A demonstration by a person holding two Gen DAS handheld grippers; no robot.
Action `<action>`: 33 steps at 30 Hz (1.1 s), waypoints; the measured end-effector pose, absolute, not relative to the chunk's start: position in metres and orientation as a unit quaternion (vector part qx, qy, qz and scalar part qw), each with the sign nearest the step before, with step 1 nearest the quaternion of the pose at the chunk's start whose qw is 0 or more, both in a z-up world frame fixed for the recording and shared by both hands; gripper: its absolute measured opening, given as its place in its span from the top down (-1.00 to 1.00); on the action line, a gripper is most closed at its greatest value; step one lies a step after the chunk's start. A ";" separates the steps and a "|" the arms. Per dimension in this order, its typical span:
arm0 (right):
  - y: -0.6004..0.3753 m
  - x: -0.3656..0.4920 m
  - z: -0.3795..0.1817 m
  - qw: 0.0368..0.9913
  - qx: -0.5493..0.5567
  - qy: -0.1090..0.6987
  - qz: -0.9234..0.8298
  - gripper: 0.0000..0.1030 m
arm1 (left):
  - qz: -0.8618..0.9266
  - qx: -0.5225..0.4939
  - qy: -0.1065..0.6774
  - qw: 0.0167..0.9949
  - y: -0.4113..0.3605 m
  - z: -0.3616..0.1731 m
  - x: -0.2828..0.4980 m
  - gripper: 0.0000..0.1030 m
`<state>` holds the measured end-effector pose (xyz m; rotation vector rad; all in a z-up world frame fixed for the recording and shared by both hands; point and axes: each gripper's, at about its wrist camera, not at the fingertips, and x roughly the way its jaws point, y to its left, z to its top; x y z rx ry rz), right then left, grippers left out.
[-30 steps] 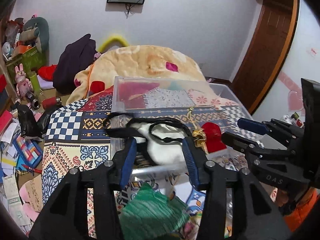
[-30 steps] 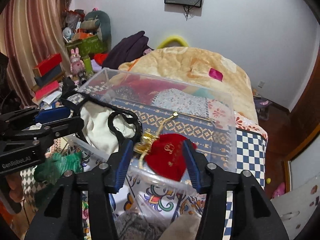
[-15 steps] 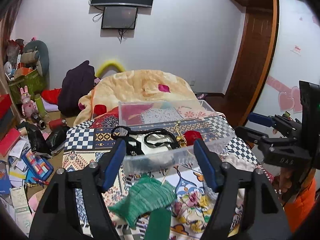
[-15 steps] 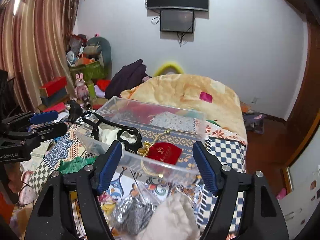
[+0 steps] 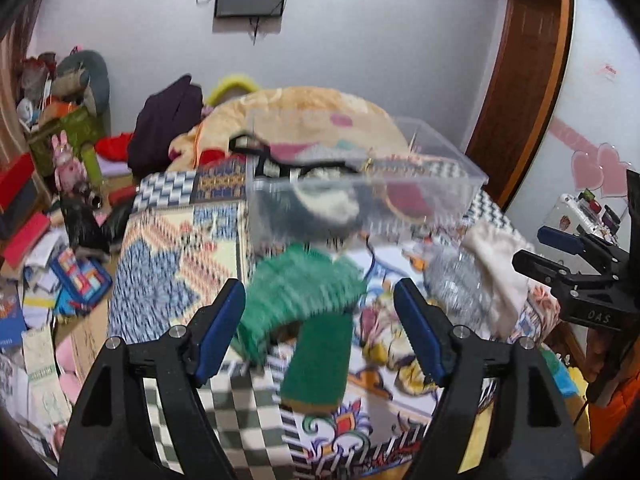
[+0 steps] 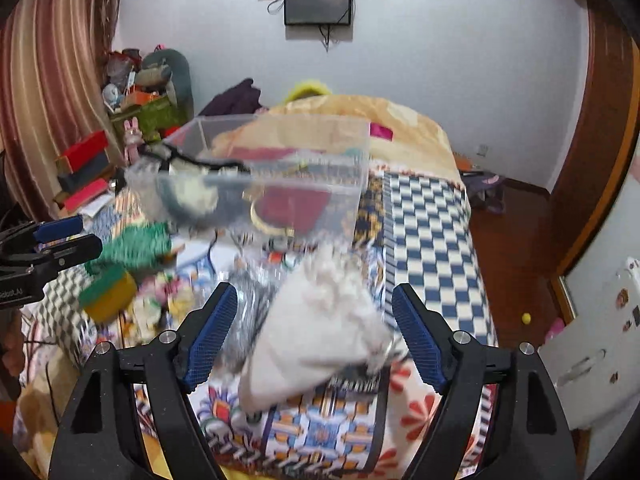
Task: Organize soft objects
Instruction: 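Grasp the white cloth bag with the right tool while the left tool grasps the green-yellow sponge, then carry the sponge and white cloth bag over the box and open both tools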
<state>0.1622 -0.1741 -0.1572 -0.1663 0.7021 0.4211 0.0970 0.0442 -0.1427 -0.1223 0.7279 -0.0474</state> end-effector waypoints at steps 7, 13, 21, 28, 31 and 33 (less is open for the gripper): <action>-0.178 0.155 -0.176 0.910 -0.082 0.356 0.194 -0.25 | -0.018 -0.079 0.373 0.924 0.045 -0.167 0.084 -0.39; -0.184 0.155 -0.184 0.906 -0.069 0.371 0.193 0.36 | -0.007 -0.058 0.378 0.924 0.038 -0.176 0.079 -0.09; -0.195 0.147 -0.170 0.912 -0.040 0.354 0.204 0.81 | -0.020 -0.065 0.373 0.925 0.039 -0.170 0.072 0.25; -0.198 0.146 -0.155 0.918 -0.024 0.337 0.207 0.82 | -0.014 -0.062 0.365 0.929 0.042 -0.161 0.067 0.26; -0.199 0.145 -0.150 0.920 -0.019 0.330 0.210 0.85 | -0.017 -0.061 0.358 0.931 0.042 -0.158 0.064 0.27; -0.199 0.143 -0.144 0.922 -0.016 0.323 0.211 0.85 | -0.017 -0.063 0.354 0.933 0.041 -0.155 0.062 0.31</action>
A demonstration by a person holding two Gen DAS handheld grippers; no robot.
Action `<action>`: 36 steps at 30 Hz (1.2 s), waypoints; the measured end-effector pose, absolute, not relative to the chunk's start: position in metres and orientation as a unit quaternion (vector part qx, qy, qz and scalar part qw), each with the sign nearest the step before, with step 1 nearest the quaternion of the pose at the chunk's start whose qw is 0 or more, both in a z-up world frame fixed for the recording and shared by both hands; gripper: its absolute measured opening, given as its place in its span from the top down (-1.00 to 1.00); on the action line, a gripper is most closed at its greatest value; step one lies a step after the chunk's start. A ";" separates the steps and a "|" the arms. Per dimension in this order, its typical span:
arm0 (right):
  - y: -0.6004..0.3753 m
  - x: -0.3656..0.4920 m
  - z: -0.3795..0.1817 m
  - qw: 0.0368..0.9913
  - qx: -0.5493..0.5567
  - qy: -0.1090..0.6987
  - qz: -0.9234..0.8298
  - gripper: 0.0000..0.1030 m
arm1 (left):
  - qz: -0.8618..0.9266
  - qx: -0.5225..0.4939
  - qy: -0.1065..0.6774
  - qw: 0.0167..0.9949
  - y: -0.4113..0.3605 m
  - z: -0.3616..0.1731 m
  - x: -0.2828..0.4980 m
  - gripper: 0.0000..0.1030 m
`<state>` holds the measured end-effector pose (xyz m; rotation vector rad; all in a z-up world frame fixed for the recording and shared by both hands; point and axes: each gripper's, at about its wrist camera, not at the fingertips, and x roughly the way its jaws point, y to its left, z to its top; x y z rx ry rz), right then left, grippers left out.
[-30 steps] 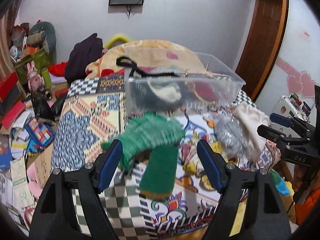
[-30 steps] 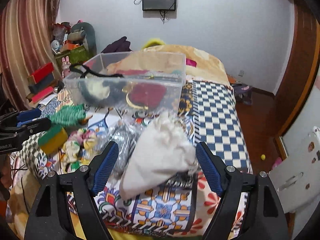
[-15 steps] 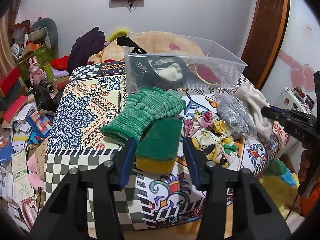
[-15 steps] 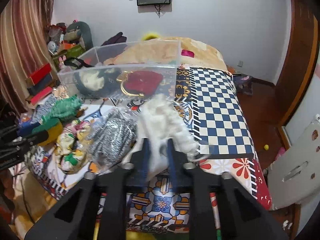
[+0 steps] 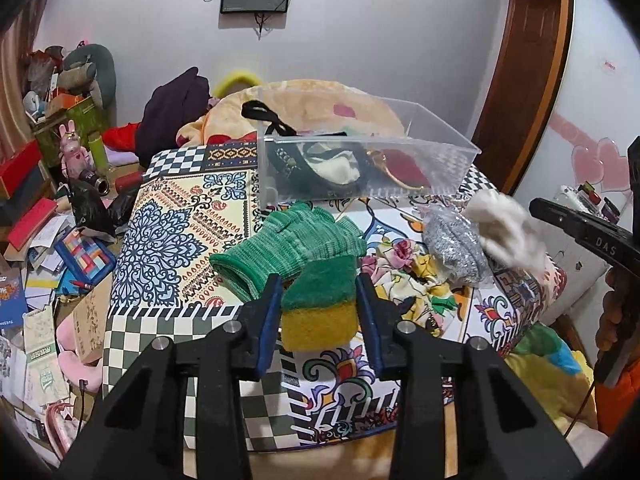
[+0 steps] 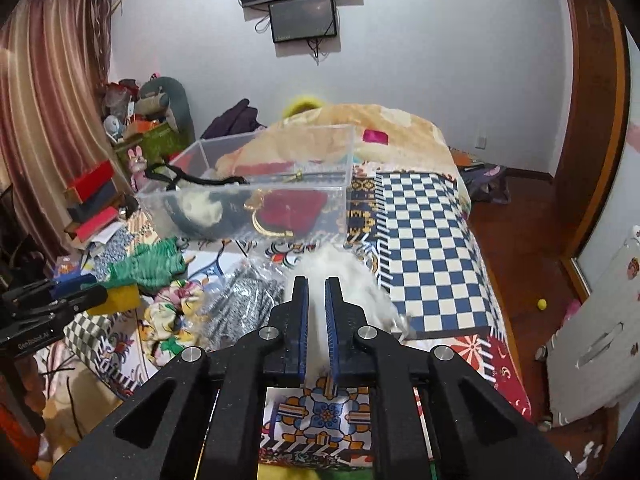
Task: Organize soft objects
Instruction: 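Carry the sponge and white cloth bag over the box and open both tools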
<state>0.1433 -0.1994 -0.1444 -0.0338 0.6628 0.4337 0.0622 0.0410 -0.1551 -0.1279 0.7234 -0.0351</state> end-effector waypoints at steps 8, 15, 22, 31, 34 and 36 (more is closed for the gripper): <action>-0.201 0.140 -0.127 0.929 -0.022 0.299 0.216 0.86 | -0.016 -0.070 0.314 0.947 0.043 -0.125 0.061 0.32; -0.202 0.149 -0.149 0.917 -0.023 0.341 0.207 0.17 | -0.022 -0.071 0.300 0.951 0.040 -0.116 0.060 0.32; -0.185 0.160 -0.180 0.893 -0.044 0.384 0.230 0.15 | -0.023 -0.074 0.319 0.945 0.037 -0.130 0.062 0.32; -0.194 0.160 -0.175 0.899 -0.026 0.376 0.222 0.81 | -0.017 -0.073 0.319 0.945 0.039 -0.130 0.067 0.32; -0.201 0.156 -0.157 0.906 -0.007 0.354 0.234 0.82 | -0.016 -0.070 0.310 0.948 0.039 -0.123 0.073 0.32; -0.201 0.153 -0.141 0.913 -0.007 0.334 0.236 0.83 | -0.018 -0.069 0.301 0.951 0.038 -0.116 0.078 0.32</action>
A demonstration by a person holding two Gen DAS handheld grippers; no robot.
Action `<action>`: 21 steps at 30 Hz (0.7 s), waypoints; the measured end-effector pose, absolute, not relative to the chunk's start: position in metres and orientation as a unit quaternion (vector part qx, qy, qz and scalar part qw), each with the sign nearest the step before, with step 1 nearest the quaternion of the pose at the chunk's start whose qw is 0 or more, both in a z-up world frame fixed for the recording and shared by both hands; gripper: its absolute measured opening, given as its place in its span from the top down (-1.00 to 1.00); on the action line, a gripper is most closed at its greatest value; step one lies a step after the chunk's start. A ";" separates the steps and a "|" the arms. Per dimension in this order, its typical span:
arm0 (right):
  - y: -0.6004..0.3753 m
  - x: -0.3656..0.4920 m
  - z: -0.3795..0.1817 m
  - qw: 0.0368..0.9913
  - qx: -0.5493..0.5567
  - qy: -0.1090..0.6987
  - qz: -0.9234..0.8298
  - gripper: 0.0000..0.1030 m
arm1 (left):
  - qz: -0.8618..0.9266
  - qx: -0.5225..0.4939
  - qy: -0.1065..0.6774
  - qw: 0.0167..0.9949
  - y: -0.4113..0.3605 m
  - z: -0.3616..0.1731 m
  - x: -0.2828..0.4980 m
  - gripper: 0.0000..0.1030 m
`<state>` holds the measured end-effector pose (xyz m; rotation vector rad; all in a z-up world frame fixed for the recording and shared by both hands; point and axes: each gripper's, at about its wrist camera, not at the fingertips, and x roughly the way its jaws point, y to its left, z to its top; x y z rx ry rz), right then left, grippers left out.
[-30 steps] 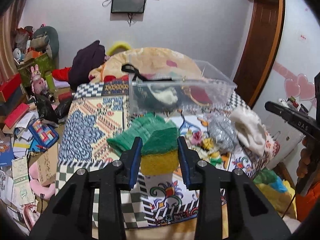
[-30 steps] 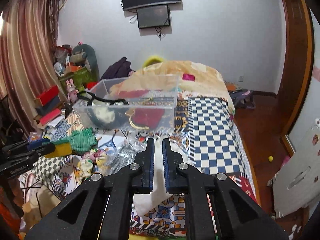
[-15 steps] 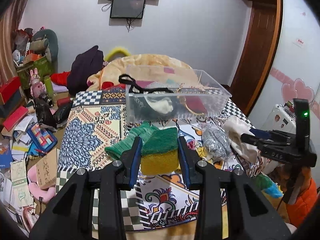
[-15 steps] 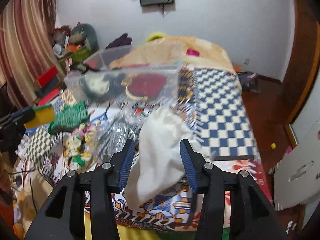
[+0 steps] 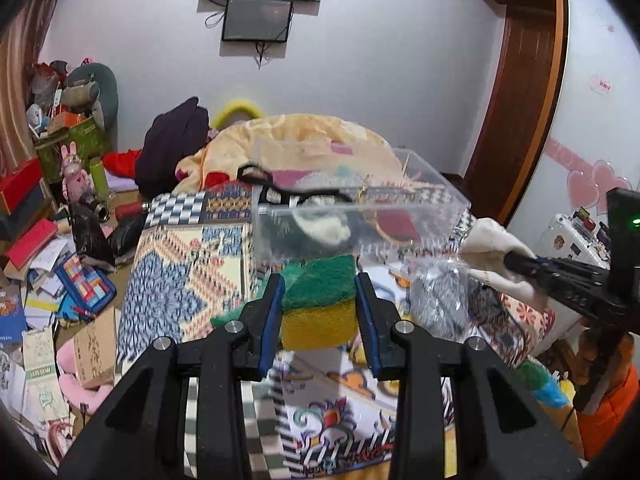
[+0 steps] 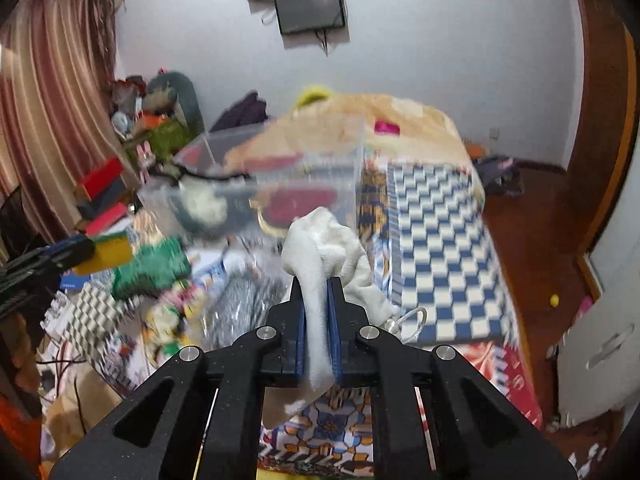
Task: Organize soft objects
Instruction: 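Carry the sponge and white cloth bag over the box and open both tools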
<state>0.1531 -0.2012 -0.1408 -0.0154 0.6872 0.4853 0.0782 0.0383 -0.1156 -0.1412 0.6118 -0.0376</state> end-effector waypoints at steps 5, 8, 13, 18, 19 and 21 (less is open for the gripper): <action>-0.198 0.153 -0.103 0.930 -0.002 0.278 0.242 0.83 | -0.011 -0.062 0.271 0.961 0.039 -0.094 0.092 0.32; -0.191 0.161 -0.084 0.938 -0.003 0.244 0.246 0.83 | -0.009 -0.061 0.251 0.966 0.038 -0.081 0.102 0.32; -0.174 0.175 -0.073 0.944 -0.010 0.216 0.249 0.83 | -0.006 -0.058 0.227 0.972 0.034 -0.067 0.121 0.32; -0.155 0.195 -0.078 0.942 -0.014 0.222 0.252 0.83 | -0.004 -0.059 0.226 0.972 0.034 -0.065 0.149 0.32; -0.155 0.197 -0.079 0.940 -0.014 0.225 0.254 0.83 | -0.006 -0.059 0.229 0.972 0.033 -0.066 0.156 0.32; -0.150 0.207 -0.082 0.938 -0.010 0.234 0.257 0.83 | -0.003 -0.056 0.234 0.971 0.032 -0.070 0.167 0.32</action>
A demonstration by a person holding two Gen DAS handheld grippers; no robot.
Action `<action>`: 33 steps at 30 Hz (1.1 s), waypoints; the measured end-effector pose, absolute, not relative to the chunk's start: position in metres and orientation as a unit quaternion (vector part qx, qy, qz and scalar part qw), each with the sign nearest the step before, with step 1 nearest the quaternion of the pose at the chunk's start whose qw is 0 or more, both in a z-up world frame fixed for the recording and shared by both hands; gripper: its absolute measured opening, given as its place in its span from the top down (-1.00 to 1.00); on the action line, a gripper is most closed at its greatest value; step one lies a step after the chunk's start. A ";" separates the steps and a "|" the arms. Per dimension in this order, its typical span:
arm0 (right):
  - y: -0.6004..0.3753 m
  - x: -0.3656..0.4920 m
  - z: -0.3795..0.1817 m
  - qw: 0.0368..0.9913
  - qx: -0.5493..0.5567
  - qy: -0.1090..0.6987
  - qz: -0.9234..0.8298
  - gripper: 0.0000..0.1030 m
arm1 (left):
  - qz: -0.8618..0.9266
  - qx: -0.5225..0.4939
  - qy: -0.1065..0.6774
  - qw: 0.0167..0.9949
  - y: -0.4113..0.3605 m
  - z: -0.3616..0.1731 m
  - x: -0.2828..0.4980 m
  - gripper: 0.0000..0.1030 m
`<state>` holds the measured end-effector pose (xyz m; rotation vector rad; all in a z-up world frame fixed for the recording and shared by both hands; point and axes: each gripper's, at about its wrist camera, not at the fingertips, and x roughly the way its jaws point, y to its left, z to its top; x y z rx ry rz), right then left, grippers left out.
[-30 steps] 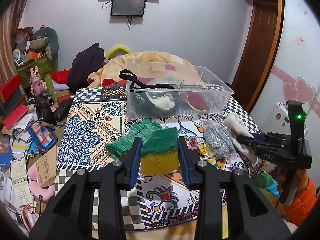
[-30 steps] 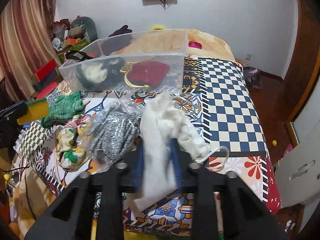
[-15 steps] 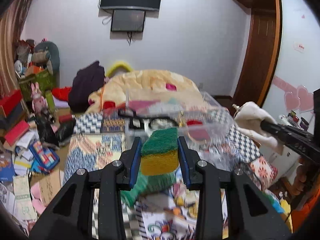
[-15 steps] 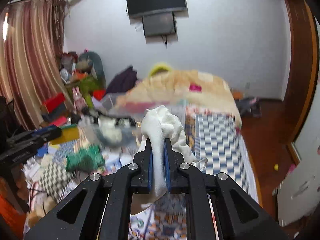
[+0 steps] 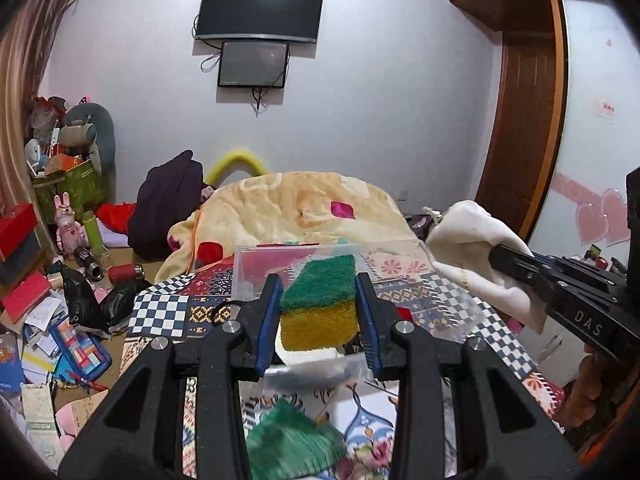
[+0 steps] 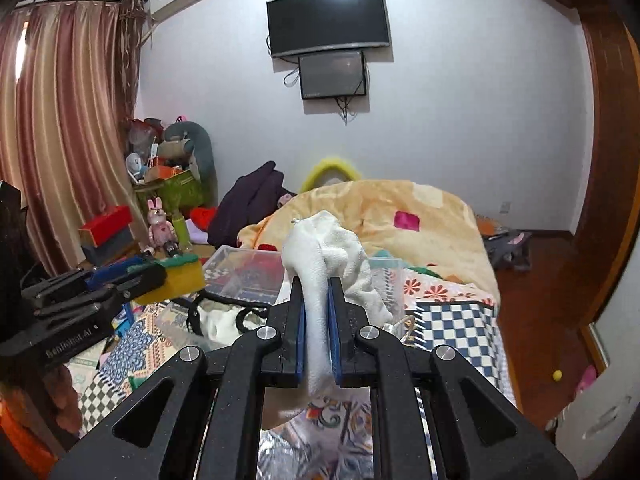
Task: Organize soft objects
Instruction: 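Carry the sponge and white cloth bag over the box and open both tools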
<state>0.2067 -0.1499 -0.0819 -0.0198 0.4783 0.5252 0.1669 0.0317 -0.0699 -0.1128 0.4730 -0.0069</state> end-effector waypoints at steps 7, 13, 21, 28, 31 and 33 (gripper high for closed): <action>-0.124 0.232 -0.095 0.925 -0.019 0.268 0.269 0.82 | 0.005 -0.053 0.272 0.961 0.032 -0.094 0.211 0.32; -0.096 0.248 -0.111 0.910 -0.039 0.306 0.276 0.82 | 0.019 -0.026 0.296 0.955 0.028 -0.112 0.233 0.32; -0.086 0.258 -0.134 0.891 -0.060 0.353 0.278 0.82 | 0.010 -0.027 0.334 0.942 0.029 -0.131 0.245 0.28; -0.097 0.258 -0.134 0.887 -0.047 0.364 0.280 0.78 | 0.009 -0.039 0.340 0.940 0.031 -0.130 0.238 -0.05; -0.103 0.254 -0.127 0.891 -0.048 0.358 0.277 0.54 | 0.002 -0.053 0.338 0.940 0.036 -0.126 0.233 -0.15; -0.109 0.247 -0.120 0.897 -0.048 0.343 0.276 0.24 | -0.002 -0.059 0.334 0.941 0.038 -0.120 0.227 -0.18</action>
